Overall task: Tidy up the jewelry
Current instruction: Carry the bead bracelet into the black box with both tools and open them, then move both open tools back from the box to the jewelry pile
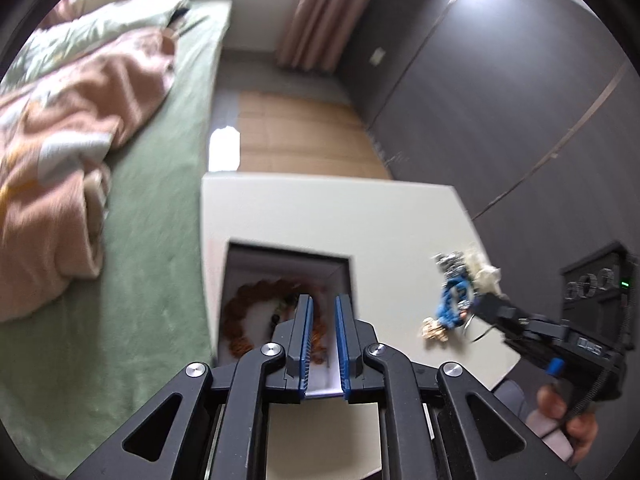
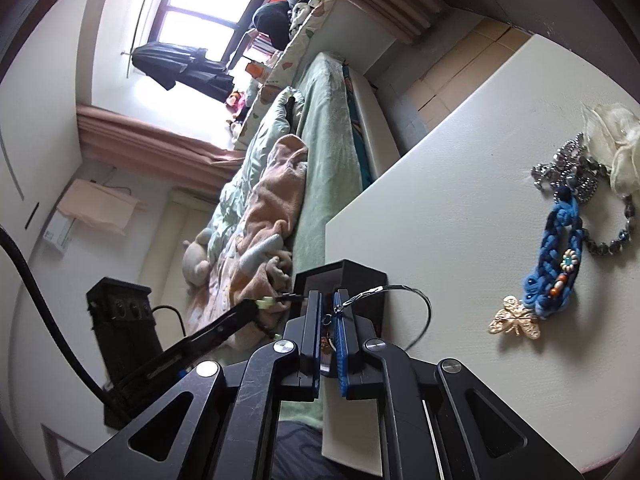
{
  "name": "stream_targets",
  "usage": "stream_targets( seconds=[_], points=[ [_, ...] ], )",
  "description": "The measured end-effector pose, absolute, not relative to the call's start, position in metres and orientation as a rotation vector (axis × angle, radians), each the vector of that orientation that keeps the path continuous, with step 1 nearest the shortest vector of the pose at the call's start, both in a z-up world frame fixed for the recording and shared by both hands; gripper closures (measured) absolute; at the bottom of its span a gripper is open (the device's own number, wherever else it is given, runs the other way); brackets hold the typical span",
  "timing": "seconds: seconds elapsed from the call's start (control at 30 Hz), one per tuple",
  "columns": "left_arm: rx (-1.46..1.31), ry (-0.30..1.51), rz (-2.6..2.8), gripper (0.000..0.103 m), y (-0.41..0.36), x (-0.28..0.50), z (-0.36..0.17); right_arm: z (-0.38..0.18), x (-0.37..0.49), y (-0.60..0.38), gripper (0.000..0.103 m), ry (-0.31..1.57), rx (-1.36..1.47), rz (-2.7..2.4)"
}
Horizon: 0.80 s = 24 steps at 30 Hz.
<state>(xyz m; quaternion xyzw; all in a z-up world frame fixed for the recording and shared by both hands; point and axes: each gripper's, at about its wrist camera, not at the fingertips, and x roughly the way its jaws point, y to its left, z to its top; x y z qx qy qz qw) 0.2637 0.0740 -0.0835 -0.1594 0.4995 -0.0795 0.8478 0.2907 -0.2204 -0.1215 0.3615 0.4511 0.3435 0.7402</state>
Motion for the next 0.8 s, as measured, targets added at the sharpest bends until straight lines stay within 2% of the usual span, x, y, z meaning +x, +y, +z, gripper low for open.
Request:
stream_targets(
  seconds=[0.13,0.2,0.27,0.33,0.37,0.73,0.77,0.8],
  points=[
    [-0.371,1.042,-0.16,0.089,0.087,0.255,-0.085,-0.113,0.289,-0.206,0.094,1.001,0.754,0.763],
    [-0.383,1.036,-0.154,0.08,0.094,0.249,-0.084,-0.109,0.288,-0.197,0.094,1.006,0.735,0.774],
    [-0.395,1.018,-0.141,0.057,0.101,0.241,-0.08,-0.105,0.288,-0.184,0.094,1.015,0.714,0.789],
    [-0.406,0.989,-0.126,0.045,0.108,0.236,-0.074,-0.102,0.289,-0.171,0.094,1.025,0.693,0.807],
    [-0.409,0.977,-0.12,0.042,0.112,0.233,-0.071,-0.1,0.29,-0.164,0.094,1.029,0.686,0.814],
    [-0.437,0.938,-0.043,0.04,0.143,0.216,-0.059,-0.101,0.303,-0.094,0.093,1.118,0.58,0.845],
    [-0.441,0.937,-0.041,0.04,0.144,0.215,-0.059,-0.105,0.306,-0.087,0.082,1.144,0.555,0.829],
    [-0.443,0.937,-0.041,0.04,0.145,0.213,-0.059,-0.109,0.308,-0.081,0.057,1.173,0.524,0.815]
  ],
)
